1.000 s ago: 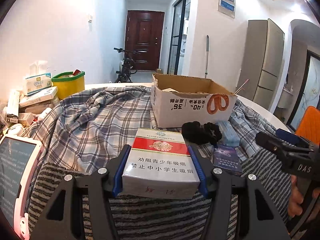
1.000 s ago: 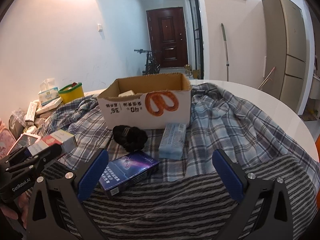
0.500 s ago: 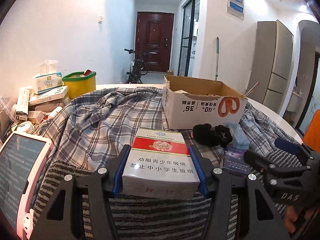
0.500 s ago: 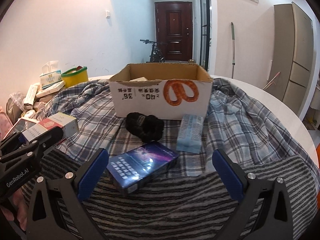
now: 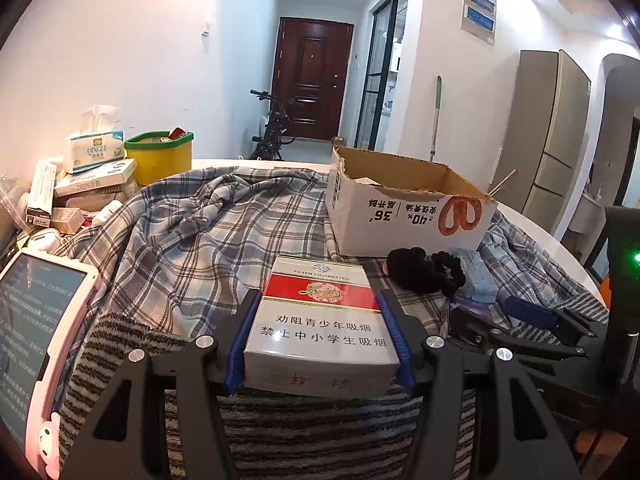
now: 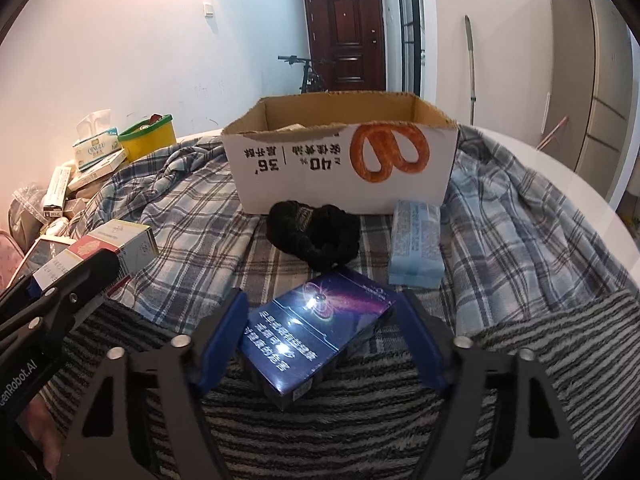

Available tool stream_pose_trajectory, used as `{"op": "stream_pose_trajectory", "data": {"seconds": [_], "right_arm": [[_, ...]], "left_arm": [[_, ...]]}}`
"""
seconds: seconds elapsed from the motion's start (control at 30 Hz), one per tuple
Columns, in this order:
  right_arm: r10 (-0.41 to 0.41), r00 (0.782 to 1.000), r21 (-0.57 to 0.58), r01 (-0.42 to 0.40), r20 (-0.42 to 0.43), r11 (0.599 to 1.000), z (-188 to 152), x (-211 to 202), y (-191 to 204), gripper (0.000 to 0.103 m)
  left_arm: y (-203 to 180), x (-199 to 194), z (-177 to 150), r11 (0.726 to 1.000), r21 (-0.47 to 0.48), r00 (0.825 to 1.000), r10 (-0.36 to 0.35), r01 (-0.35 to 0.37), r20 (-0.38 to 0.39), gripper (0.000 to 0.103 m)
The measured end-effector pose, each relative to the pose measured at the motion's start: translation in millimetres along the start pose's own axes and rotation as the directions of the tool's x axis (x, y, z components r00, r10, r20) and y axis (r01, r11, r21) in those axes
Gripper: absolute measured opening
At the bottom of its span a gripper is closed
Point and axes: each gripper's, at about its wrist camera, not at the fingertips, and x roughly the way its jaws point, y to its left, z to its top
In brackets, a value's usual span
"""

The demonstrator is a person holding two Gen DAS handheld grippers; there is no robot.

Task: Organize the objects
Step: 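Lift the red and white pack with the left tool while the right tool approaches the purple pack, then lower the right tool onto the purple cigarette pack and close it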

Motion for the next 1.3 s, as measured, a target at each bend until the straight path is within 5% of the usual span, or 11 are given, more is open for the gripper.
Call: {"op": "stream_pose_trajectory", "data": {"seconds": [0.1, 0.2, 0.5, 0.67, 0.73, 0.77, 0.8, 0.87, 1.13, 1.3], "right_arm": [[0.013, 1.000, -0.031, -0.013, -0.020, 0.999, -3.2, -2.6, -1.3, 0.043], [0.011, 1.000, -0.076, -0.012, -0.013, 0.997, -8.0, -10.0, -3.5, 0.033], [-0.018, 1.000, -0.044, 0.017, -0.023, 0.999, -17.5, -20.7, -36.3, 0.017], [-0.030, 1.000, -0.013, 0.030, -0.007, 0.999, -17.1, -27.2, -43.2, 0.016], [-0.022, 1.000, -0.006, 0.022, 0.003, 1.000, -15.0, -30.8, -41.1, 0.019], [-0.007, 1.000, -0.001, 0.007, 0.005, 1.000, -14.2, -31.8, -40.1, 0.031], [0.011, 1.000, 0.006, -0.011, 0.008, 1.000, -12.6, -32.2, -38.1, 0.059], [0.043, 0.998, 0.025, -0.045, 0.044, 0.999, -9.6, -35.2, -32.3, 0.083], [0.030, 0.999, 0.032, -0.031, 0.036, 0.999, -5.9, -21.1, 5.7, 0.094], [-0.045, 0.999, 0.116, 0.044, 0.007, 0.992, -9.1, -6.5, 1.0, 0.094]], "left_arm": [[0.3, -0.2, 0.0, 1.000, 0.000, 1.000, 0.000, 0.000, 0.001, 0.060], [0.2, -0.6, -0.2, 1.000, 0.003, 1.000, -0.001, 0.001, 0.000, 0.060], [-0.3, -0.8, -0.5, 1.000, 0.004, 1.000, 0.002, -0.002, 0.001, 0.060], [-0.1, -0.8, -0.1, 1.000, 0.008, 1.000, 0.005, -0.005, 0.001, 0.060], [-0.1, -1.1, -0.2, 1.000, 0.009, 1.000, 0.006, -0.006, 0.001, 0.060], [-0.7, -1.1, -0.3, 1.000, 0.008, 1.000, 0.006, -0.006, 0.002, 0.060], [-0.6, -0.9, -0.5, 1.000, 0.008, 1.000, 0.005, -0.005, 0.002, 0.060], [-0.4, -1.4, -0.5, 1.000, 0.006, 1.000, 0.006, -0.006, 0.004, 0.060], [0.5, -1.2, -0.3, 1.000, 0.009, 1.000, 0.013, -0.013, 0.003, 0.059], [2.8, -0.9, 0.0, 1.000, -0.007, 1.000, -0.005, 0.005, 0.001, 0.060]]}}
